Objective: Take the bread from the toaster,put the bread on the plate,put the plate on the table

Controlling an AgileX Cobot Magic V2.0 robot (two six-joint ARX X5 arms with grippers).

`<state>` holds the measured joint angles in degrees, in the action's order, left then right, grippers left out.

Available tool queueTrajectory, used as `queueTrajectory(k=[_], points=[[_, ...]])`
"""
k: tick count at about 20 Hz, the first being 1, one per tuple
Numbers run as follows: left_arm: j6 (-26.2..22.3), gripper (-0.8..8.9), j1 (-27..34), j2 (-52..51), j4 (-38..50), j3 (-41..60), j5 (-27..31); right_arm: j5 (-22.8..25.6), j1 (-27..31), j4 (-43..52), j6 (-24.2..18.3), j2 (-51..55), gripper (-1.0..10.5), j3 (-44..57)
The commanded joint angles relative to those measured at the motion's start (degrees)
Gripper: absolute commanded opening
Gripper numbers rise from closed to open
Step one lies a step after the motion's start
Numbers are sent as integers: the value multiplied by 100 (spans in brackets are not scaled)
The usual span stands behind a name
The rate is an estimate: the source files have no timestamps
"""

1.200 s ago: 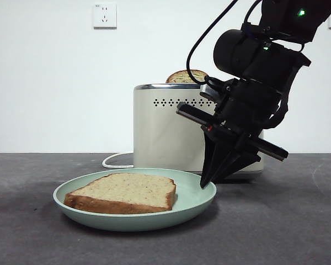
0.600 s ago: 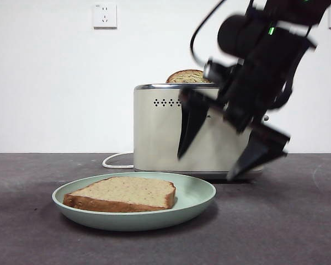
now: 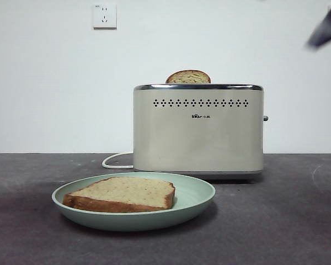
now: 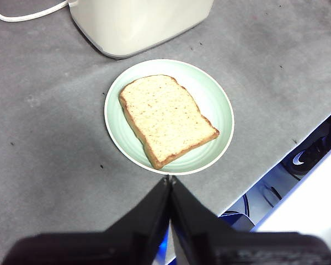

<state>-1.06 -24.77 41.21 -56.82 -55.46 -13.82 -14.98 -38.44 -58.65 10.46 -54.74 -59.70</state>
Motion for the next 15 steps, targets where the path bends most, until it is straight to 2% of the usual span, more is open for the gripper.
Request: queueTrajectory(k=[1, 3, 7, 15], points=[[-70, -8, 11, -15, 7, -13, 7, -7, -146, -138, -83, 490, 163, 39], [-68, -8, 11, -15, -11, -13, 7, -9, -155, -258, -90, 879, -23, 39], [-68, -8, 11, -15, -70, -13, 7, -7, -155, -608, -90, 1104, -14, 39], [-68, -4, 13, -11, -70, -13, 22, 35, -153, -629, 44, 1150, 2, 39]])
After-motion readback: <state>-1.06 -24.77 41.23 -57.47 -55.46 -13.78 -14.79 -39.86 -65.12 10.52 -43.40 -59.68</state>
